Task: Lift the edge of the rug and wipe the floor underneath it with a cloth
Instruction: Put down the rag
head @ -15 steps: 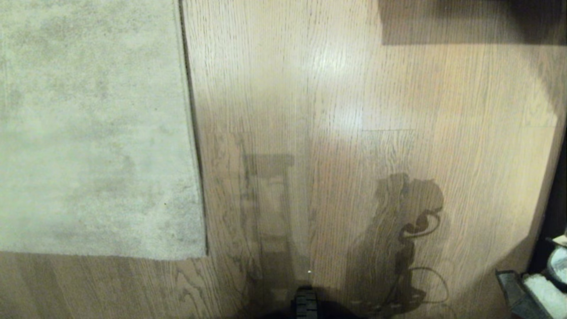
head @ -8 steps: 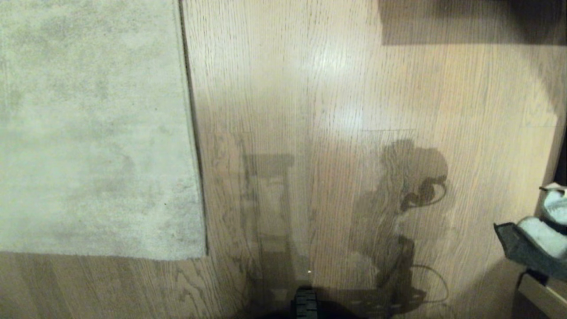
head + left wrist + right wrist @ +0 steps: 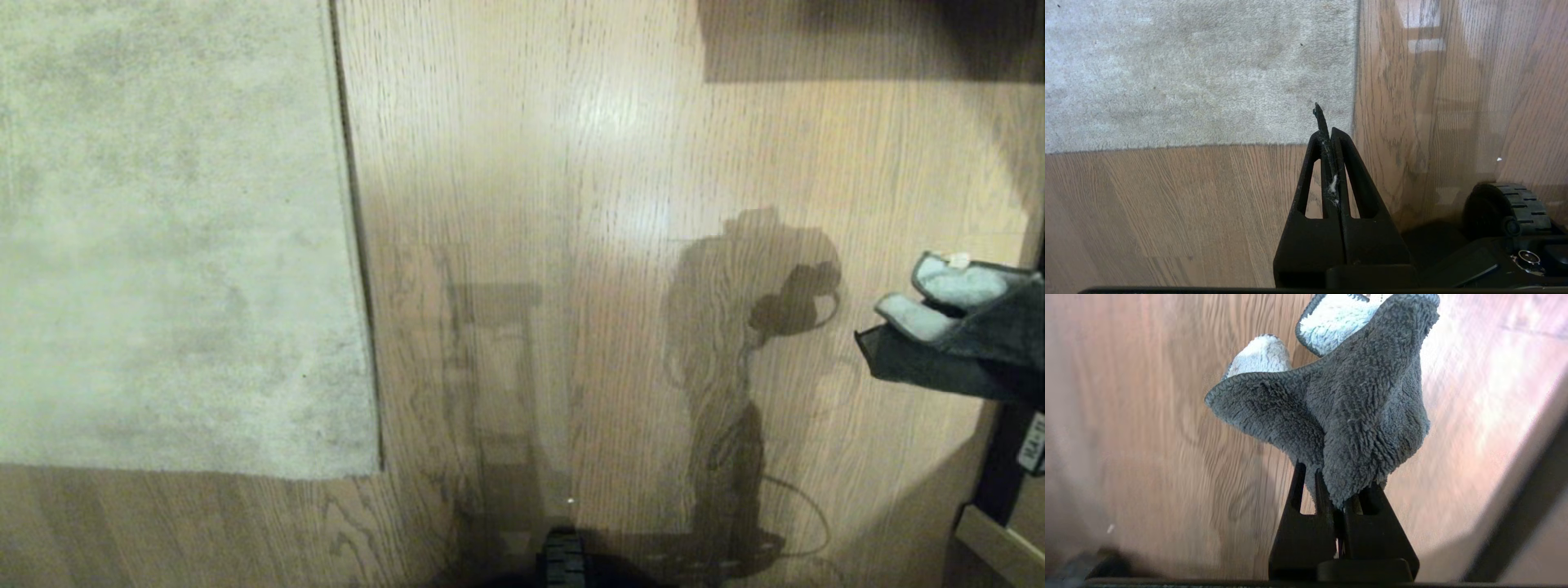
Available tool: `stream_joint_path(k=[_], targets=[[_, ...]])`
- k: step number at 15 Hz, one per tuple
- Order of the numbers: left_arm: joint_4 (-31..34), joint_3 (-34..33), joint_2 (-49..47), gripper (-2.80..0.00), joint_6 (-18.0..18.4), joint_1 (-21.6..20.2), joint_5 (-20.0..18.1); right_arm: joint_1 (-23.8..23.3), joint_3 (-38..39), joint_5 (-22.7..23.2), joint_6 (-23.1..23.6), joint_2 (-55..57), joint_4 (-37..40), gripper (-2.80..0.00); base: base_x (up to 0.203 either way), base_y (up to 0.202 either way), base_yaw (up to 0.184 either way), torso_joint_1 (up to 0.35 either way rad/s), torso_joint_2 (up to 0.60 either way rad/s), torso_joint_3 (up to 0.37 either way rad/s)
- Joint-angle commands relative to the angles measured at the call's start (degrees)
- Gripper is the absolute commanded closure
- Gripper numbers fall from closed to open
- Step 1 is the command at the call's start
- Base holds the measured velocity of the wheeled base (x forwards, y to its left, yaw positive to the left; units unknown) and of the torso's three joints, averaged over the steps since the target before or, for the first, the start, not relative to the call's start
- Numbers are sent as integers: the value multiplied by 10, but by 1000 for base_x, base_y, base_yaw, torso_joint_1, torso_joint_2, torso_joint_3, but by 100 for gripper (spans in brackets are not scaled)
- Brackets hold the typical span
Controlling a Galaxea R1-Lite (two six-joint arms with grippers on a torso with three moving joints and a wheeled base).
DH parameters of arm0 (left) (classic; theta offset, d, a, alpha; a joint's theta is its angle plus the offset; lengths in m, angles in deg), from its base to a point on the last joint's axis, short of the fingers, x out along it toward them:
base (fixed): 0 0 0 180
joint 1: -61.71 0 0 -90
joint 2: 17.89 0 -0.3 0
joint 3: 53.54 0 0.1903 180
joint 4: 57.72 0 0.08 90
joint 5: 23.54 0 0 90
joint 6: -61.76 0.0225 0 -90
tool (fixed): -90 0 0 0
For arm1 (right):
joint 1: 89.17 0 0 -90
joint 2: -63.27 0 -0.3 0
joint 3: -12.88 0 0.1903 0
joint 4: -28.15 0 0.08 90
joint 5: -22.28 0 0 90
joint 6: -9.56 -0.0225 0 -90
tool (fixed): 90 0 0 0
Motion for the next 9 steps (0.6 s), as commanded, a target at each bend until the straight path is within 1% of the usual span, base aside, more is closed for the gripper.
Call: stream_joint_path(k=[1, 3, 5, 7, 9], targets=[[0, 0, -1, 0, 0, 0, 0, 0, -4, 1, -1, 131, -100, 0, 0, 0, 0, 0, 0, 0], [0, 0, -1, 0, 0, 0, 0, -1, -6, 2, -4, 199, -191, 0, 0, 0, 0, 0, 0, 0], [0, 0, -1, 0, 0, 0, 0, -4, -9, 4, -5, 250, -254, 0, 0, 0, 0, 0, 0, 0], [0, 0, -1, 0, 0, 0, -1, -4, -26, 10, -10, 281, -271, 0, 0, 0, 0, 0, 0, 0], [0, 0, -1, 0, 0, 0, -1, -6, -56, 24, -25, 308, -273, 0, 0, 0, 0, 0, 0, 0]])
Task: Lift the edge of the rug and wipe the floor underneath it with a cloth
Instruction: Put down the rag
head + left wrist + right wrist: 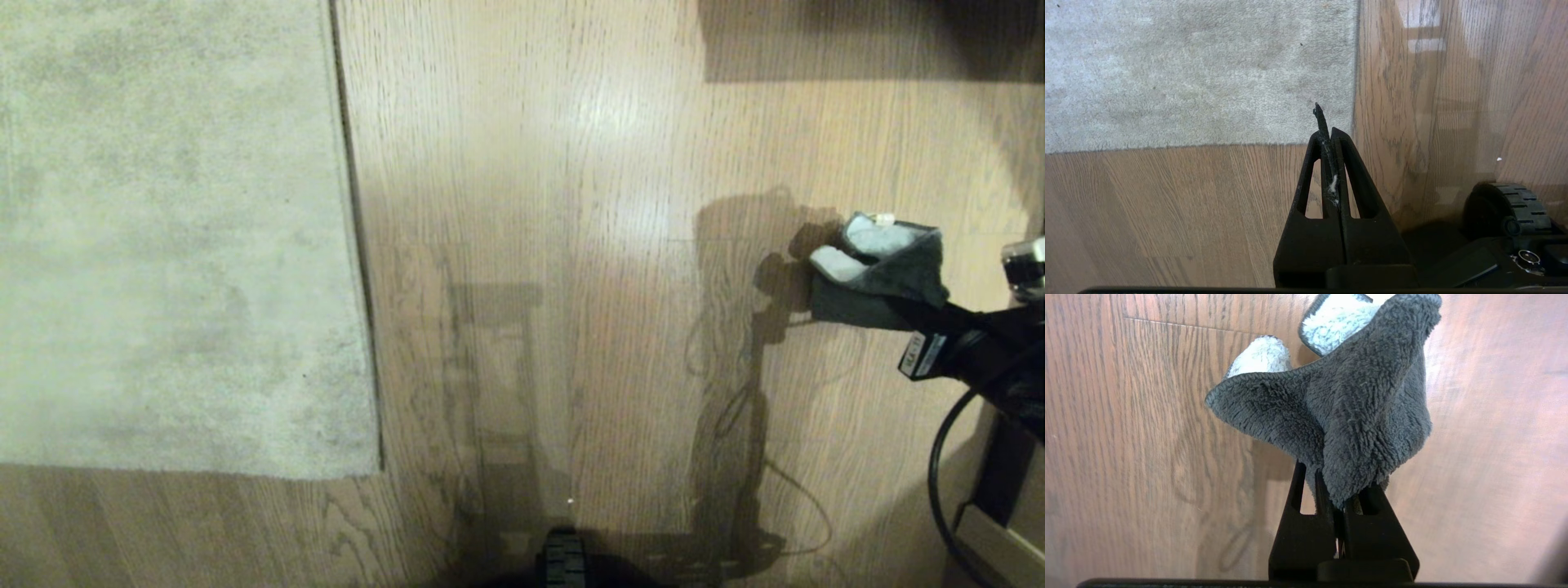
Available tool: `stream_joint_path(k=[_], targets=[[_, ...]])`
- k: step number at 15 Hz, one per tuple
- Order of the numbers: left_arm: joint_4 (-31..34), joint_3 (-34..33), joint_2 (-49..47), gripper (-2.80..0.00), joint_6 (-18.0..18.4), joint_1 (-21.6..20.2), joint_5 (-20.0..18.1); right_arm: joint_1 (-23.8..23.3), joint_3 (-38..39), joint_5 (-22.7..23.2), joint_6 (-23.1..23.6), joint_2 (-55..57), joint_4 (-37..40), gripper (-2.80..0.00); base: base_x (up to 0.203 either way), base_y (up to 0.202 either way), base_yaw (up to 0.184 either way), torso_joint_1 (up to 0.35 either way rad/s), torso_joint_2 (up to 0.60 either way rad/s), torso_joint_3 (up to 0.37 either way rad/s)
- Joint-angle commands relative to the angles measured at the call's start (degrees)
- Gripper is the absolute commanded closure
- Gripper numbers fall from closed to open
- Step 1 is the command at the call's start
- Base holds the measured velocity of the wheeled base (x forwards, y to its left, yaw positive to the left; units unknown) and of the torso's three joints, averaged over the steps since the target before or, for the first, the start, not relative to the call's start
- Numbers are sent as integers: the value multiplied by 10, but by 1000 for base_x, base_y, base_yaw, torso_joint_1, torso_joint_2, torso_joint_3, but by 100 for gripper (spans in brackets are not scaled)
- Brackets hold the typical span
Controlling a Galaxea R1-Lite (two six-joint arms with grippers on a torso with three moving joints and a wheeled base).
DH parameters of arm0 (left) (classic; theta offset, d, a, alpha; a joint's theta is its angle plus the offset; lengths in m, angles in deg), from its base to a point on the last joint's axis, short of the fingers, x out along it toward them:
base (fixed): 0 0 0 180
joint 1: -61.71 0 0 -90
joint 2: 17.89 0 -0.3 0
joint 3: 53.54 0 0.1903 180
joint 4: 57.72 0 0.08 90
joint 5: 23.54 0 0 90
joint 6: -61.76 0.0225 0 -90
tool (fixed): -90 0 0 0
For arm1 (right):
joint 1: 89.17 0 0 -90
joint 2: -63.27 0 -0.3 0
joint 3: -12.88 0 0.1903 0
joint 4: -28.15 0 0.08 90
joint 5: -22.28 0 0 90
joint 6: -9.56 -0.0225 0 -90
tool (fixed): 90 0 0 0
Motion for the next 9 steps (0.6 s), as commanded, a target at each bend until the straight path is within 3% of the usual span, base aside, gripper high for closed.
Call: stream_joint_path(k=[1, 2, 3, 4, 9], targets=[[0, 0, -1, 0, 0, 0, 0, -3, -34, 6, -6, 57, -5, 0, 0, 0, 0, 0, 0, 0], [0, 0, -1, 0, 0, 0, -1, -4, -43, 7, -7, 66, -5, 0, 0, 0, 0, 0, 0, 0], [0, 0, -1, 0, 0, 0, 0, -4, -47, 7, -7, 74, -6, -202, 0, 0, 0, 0, 0, 0], [0, 0, -1, 0, 0, 0, 0, -4, -46, 7, -7, 80, -16, -280, 0, 0, 0, 0, 0, 0], [0, 0, -1, 0, 0, 0, 0, -7, -41, 5, -7, 118, -119, -280, 0, 0, 0, 0, 0, 0]])
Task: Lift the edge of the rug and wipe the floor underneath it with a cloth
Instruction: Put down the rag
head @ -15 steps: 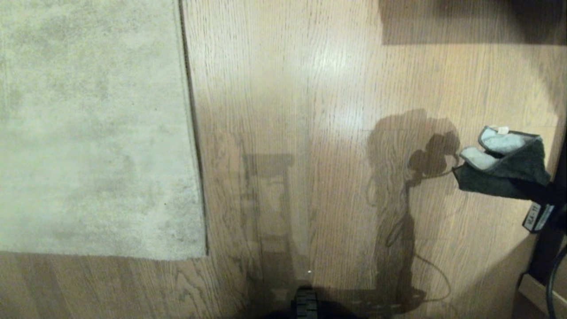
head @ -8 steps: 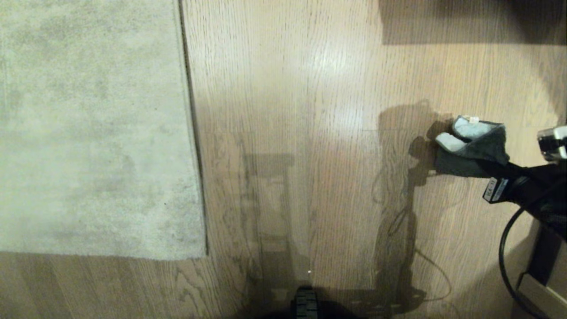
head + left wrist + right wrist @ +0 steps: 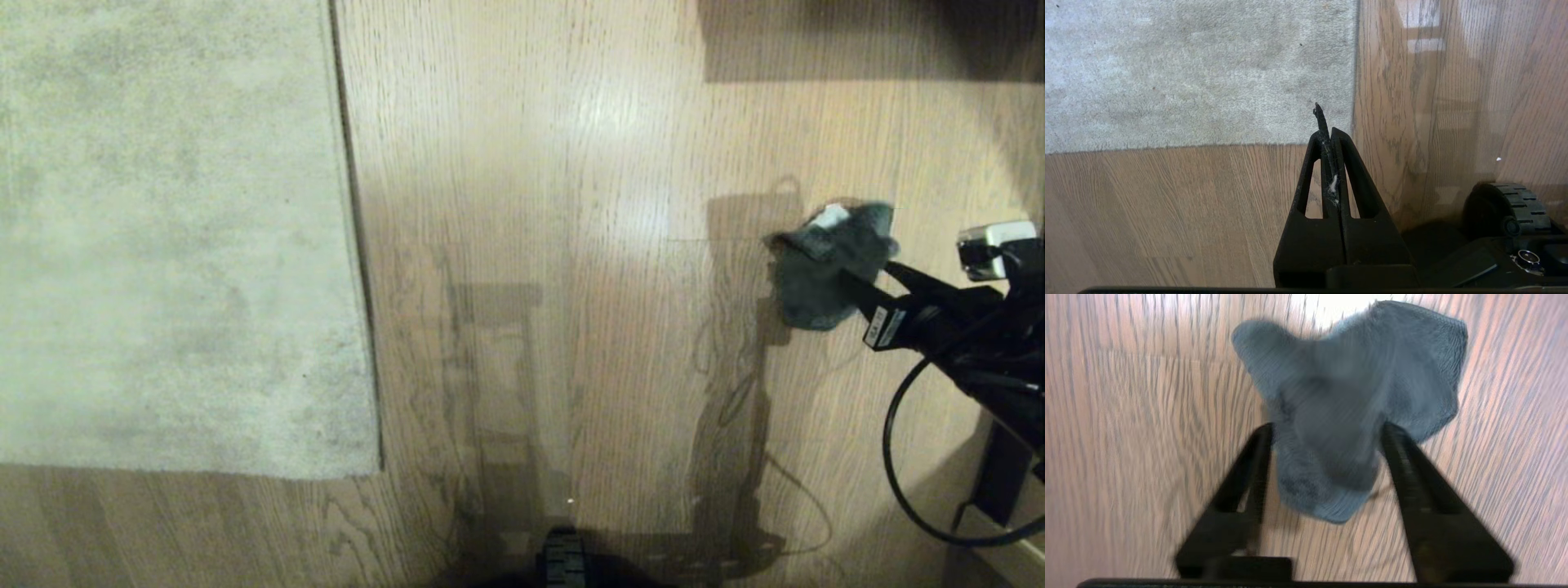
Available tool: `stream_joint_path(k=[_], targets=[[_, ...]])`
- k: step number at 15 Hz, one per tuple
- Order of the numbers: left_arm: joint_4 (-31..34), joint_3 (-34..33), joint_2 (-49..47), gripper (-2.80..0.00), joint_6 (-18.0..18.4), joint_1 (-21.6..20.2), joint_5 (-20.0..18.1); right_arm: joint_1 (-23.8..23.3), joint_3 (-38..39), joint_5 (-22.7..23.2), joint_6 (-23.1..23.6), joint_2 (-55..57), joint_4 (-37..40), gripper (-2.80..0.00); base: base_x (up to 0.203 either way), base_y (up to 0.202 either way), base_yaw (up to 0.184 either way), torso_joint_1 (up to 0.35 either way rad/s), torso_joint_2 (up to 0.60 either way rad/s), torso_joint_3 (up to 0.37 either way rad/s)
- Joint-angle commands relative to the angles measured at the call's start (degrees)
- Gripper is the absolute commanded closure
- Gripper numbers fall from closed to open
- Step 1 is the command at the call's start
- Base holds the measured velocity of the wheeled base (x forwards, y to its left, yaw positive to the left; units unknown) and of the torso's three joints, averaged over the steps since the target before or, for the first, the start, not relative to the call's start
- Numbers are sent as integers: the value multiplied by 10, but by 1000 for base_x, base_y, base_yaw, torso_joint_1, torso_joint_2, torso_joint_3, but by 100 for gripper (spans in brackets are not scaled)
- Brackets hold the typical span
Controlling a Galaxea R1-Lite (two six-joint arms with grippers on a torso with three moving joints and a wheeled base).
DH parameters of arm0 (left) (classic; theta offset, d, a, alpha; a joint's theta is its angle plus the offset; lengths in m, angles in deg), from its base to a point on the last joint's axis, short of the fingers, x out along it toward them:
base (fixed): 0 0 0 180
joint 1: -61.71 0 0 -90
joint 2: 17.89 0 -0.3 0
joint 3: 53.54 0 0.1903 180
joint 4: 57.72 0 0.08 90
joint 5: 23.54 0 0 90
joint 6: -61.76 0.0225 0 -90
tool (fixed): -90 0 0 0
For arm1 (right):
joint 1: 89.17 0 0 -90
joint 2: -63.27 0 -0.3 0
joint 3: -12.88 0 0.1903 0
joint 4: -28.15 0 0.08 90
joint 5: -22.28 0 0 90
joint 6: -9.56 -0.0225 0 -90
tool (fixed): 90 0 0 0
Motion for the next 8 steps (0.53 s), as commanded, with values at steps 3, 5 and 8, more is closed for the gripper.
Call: stream_joint_path(k=[3, 5, 8], targets=[[0, 0, -1, 0, 0, 0, 0, -1, 4, 0, 3, 5, -24, -280, 0, 0, 0, 0, 0, 0], [0, 0, -1, 0, 0, 0, 0, -2, 6, 0, 2, -11, -22, -280, 0, 0, 0, 0, 0, 0], [0, 0, -1, 0, 0, 0, 0, -2, 33, 0, 12, -51, -17, -280, 0, 0, 0, 0, 0, 0]])
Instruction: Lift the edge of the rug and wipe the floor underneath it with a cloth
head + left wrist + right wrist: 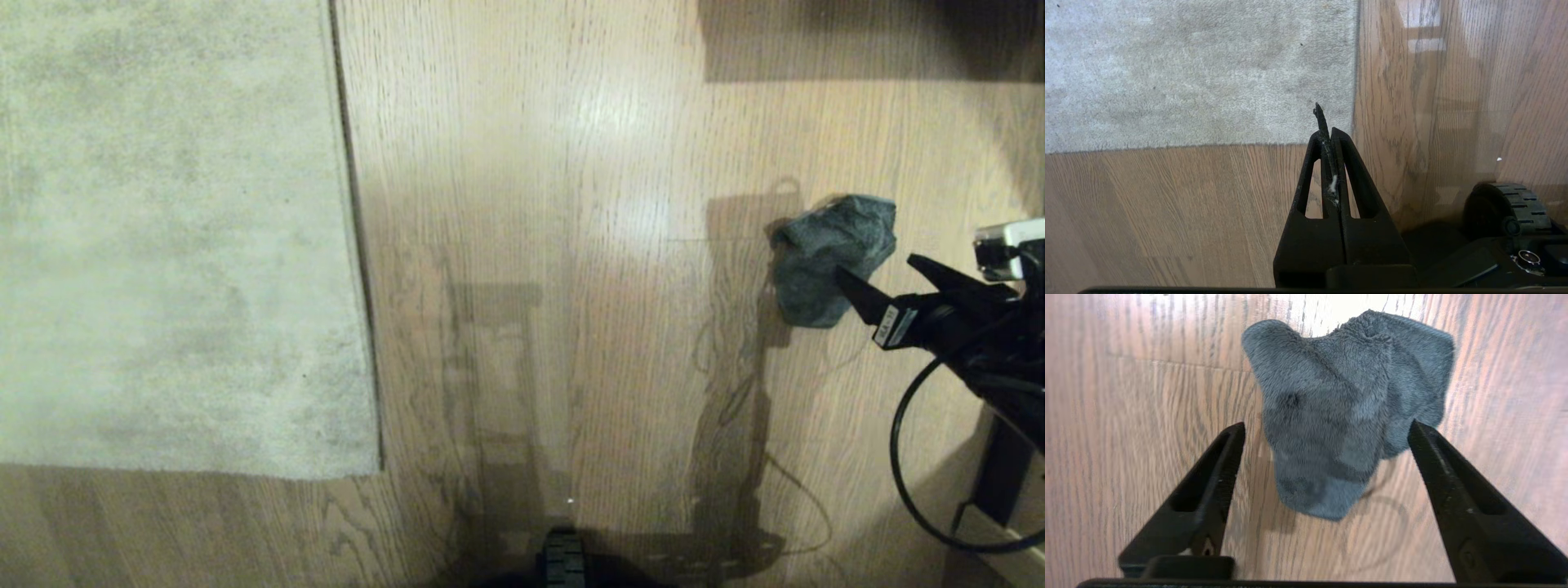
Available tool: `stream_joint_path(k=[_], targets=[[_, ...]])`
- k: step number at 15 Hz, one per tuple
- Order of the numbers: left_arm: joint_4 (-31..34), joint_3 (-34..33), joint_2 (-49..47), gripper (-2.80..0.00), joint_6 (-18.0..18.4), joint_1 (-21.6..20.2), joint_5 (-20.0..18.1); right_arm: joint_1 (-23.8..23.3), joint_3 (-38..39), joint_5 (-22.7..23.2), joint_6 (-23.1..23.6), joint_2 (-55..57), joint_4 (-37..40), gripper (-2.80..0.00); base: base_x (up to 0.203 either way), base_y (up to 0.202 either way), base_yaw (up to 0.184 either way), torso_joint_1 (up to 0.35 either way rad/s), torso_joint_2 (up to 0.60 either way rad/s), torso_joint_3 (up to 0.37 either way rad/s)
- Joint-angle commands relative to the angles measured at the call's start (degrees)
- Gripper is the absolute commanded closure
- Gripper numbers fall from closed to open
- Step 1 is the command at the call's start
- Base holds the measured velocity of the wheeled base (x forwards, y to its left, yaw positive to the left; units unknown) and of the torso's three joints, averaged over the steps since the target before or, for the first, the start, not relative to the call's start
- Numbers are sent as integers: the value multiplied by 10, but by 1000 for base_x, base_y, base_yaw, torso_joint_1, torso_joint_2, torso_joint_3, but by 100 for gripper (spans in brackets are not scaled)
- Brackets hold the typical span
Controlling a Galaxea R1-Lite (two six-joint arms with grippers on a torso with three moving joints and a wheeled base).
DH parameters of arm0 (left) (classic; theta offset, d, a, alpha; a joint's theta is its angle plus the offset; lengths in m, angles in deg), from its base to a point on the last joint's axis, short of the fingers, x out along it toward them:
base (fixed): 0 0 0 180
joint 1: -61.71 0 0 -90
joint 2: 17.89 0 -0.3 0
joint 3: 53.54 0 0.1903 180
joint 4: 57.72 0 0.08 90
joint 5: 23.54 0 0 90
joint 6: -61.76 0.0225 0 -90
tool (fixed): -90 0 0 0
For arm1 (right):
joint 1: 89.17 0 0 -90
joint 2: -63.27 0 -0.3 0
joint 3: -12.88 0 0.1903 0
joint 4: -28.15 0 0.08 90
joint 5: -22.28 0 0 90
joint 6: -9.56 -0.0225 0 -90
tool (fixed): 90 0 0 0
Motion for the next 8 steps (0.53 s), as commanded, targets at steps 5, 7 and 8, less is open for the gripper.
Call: stream_joint_path(k=[5, 7, 8], targets=[[0, 0, -1, 0, 0, 0, 0, 0, 108, 0, 40, -113, -6, 0, 0, 0, 0, 0, 0, 0], [0, 0, -1, 0, 0, 0, 0, 0, 145, 0, 48, -155, -3, 0, 0, 0, 0, 0, 0, 0], [0, 0, -1, 0, 0, 0, 0, 0, 167, 0, 49, -177, -1, 0, 0, 0, 0, 0, 0, 0]])
